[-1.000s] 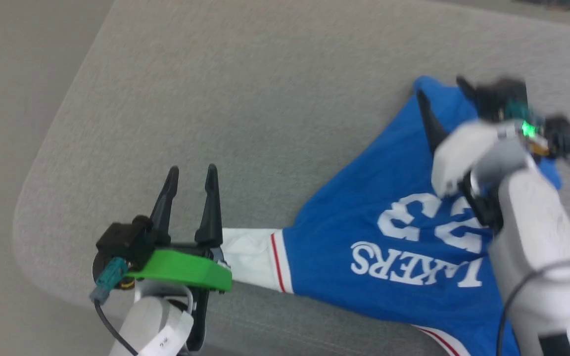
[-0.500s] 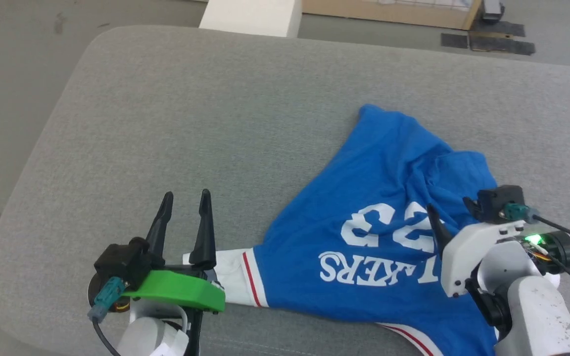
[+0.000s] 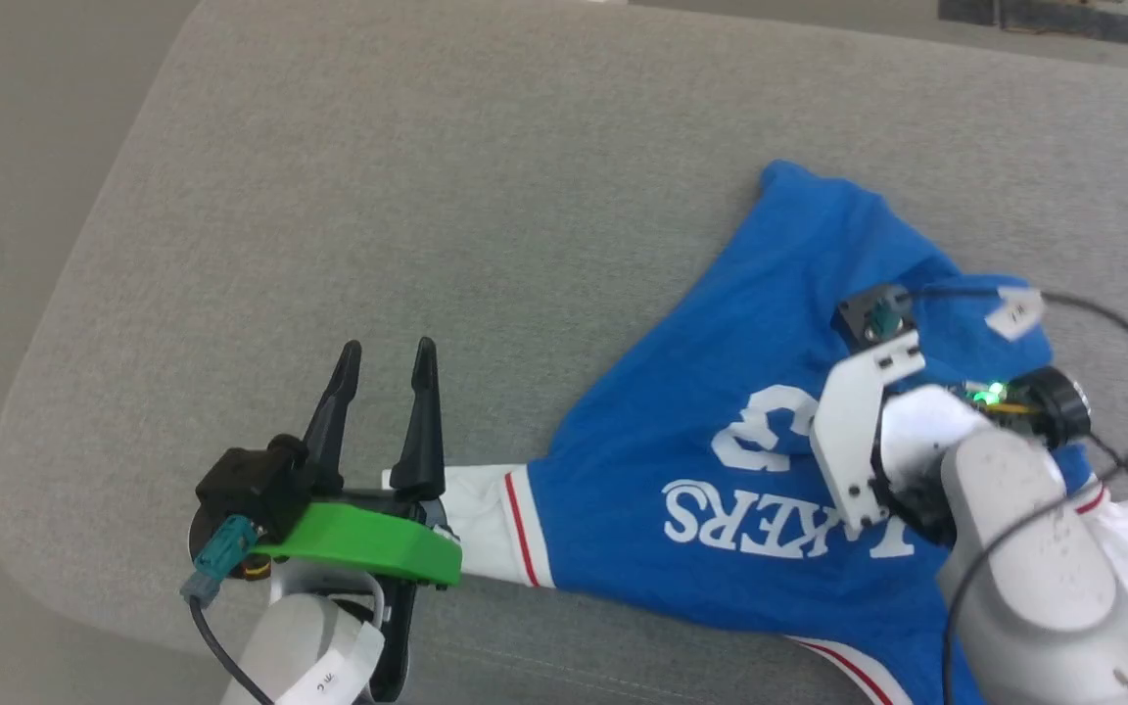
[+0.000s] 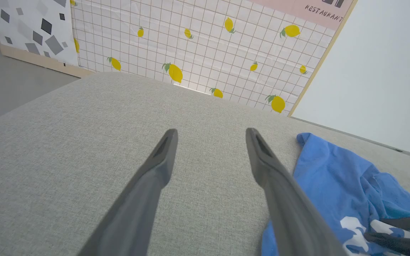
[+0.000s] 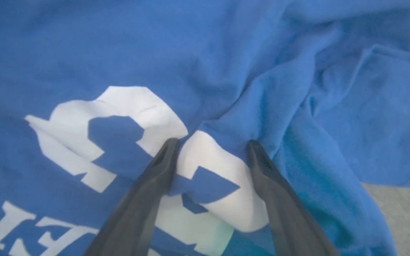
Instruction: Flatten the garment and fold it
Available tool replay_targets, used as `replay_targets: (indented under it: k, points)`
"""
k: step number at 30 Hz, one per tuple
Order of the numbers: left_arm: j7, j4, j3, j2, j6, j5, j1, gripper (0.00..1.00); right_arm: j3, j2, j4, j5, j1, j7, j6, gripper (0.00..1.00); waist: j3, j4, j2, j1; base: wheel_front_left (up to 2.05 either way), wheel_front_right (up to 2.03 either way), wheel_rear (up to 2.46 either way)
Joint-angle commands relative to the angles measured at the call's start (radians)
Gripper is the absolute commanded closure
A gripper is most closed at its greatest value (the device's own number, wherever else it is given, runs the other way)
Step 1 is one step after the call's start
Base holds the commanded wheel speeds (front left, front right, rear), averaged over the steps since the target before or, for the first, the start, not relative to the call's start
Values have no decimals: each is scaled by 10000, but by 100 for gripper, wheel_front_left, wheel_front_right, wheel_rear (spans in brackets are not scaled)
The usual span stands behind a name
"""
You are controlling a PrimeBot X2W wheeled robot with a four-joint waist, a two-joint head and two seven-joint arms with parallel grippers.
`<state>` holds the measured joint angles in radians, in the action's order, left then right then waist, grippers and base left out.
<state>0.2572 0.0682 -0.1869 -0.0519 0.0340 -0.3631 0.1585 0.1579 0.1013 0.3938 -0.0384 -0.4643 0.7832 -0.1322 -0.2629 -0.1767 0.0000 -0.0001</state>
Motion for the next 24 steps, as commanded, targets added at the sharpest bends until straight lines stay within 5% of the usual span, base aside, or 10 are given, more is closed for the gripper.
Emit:
replay_targets:
  k: [1,2,3,4,5,15,24]
  points:
    - [45,16,-20,16,-6,-136,162,0,121,135,459,72,39,675,15,0,-255,-267,0,1,0,0,0]
    - [45,16,-24,16,-16,-146,171,0,182,163,526,188,-15,1066,15,0,-272,-285,0,1,0,0,0]
    - [45,19,-21,16,-27,-164,174,0,243,212,545,300,-76,1483,15,53,-287,-304,0,1,0,0,0]
    - [45,23,-24,16,-31,-181,176,0,301,267,523,386,-114,1746,15,71,-299,-321,0,1,0,0,0]
    - [45,28,-33,16,-37,-193,180,0,381,348,449,518,-168,1945,15,100,-314,-340,0,1,0,0,0]
    - [45,-8,-58,16,-69,-266,261,0,-67,714,-356,288,-1329,458,15,100,-422,-433,0,1,0,0,0]
    - [45,-77,-294,16,-30,-397,552,0,-1135,513,690,-1354,-3704,-1920,15,100,-817,-869,0,1,0,0,0]
